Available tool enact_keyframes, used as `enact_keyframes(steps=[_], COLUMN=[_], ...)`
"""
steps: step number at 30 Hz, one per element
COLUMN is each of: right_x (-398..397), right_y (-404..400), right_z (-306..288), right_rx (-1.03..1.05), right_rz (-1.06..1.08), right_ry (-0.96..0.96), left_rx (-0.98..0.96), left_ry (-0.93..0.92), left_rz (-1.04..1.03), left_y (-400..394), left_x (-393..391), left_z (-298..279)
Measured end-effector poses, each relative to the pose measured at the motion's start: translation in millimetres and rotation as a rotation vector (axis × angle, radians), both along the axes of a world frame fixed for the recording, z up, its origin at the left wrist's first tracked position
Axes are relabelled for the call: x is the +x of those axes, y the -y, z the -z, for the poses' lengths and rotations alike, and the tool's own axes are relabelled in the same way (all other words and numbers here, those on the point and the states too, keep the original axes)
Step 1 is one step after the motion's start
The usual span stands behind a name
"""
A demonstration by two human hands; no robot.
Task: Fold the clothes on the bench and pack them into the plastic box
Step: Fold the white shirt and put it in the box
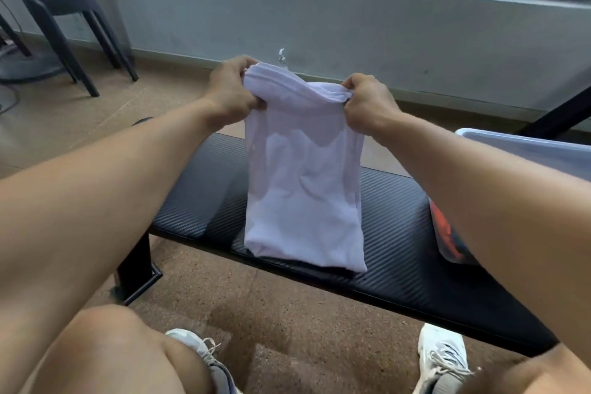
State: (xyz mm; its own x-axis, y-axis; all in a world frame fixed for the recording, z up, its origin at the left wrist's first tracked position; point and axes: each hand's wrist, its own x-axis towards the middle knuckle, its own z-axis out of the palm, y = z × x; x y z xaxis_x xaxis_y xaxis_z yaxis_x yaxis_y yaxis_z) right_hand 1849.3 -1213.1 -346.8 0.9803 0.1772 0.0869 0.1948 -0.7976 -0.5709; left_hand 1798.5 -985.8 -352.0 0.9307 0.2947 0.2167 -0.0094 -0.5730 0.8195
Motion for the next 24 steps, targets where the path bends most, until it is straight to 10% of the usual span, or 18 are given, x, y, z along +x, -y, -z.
enact_keyframes(steps=[24], right_x=[-116.6], right_y=[69.2], right_z=[84.6], right_rx=[-0.493], right_rz=[-0.454], right_ry=[0.15], left_rx=[0.426], left_ry=[-0.302], left_rz=[0.446], left_y=[-7.7], left_x=[-110.6], left_z=[80.2])
